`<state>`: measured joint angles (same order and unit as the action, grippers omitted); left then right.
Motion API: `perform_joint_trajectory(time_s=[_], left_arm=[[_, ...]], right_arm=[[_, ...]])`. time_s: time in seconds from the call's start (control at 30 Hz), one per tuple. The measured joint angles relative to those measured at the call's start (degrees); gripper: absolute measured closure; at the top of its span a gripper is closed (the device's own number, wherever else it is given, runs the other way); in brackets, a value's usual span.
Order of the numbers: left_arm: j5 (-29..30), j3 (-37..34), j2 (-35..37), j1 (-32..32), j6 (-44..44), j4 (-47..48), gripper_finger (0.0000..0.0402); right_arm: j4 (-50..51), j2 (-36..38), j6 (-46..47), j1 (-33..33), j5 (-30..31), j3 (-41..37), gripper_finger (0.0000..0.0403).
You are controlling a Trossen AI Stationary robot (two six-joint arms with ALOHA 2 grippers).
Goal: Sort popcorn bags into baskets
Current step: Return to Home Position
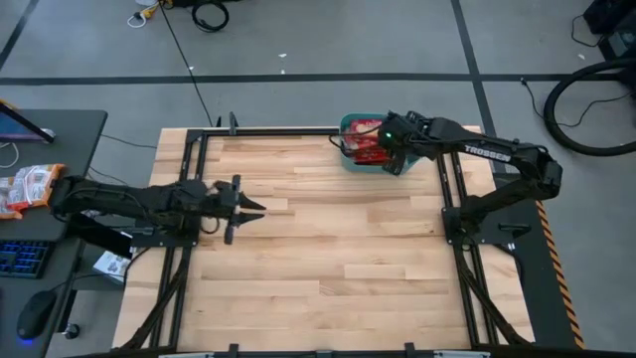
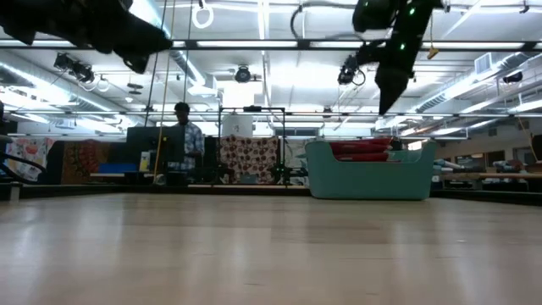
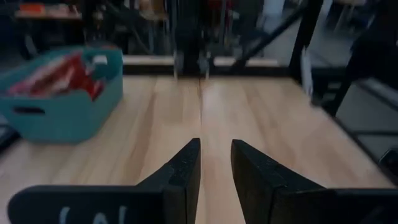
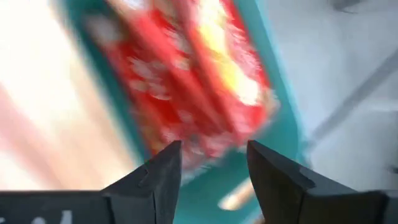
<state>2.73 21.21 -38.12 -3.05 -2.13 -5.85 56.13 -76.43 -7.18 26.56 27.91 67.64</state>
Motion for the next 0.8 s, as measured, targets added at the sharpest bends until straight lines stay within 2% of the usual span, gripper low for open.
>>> perform_joint_trajectory(time_s=[0.13,0.23,0.47,0.63,0.8], left_arm=[[-0.04,-0.31,6.92,-0.30,-0.45,3.34,0.0308],[0.01,-2.98,11.73,-0.89,-1.28,2.73,0.0308],[0.52,-12.93,20.83,-1.03,-3.46,-6.18,0.0308],[1.02,-16.46,28.17,-1.07,-0.29,-6.12,0.0310],[5.05,-18.85,35.52,-1.03,2.93,-4.92,0.0335]], right_arm=[[-7.64,5.72,1.26,-2.09,-7.91,-3.81,0.0221],[-16.76,10.53,3.44,-2.76,-10.70,-9.90,0.0226],[-42.66,19.93,8.77,-4.56,-15.91,-27.31,0.0229],[-57.41,25.19,11.56,-1.51,-22.62,-38.25,0.0229],[-70.56,29.23,16.06,3.71,-30.16,-47.53,0.0229]])
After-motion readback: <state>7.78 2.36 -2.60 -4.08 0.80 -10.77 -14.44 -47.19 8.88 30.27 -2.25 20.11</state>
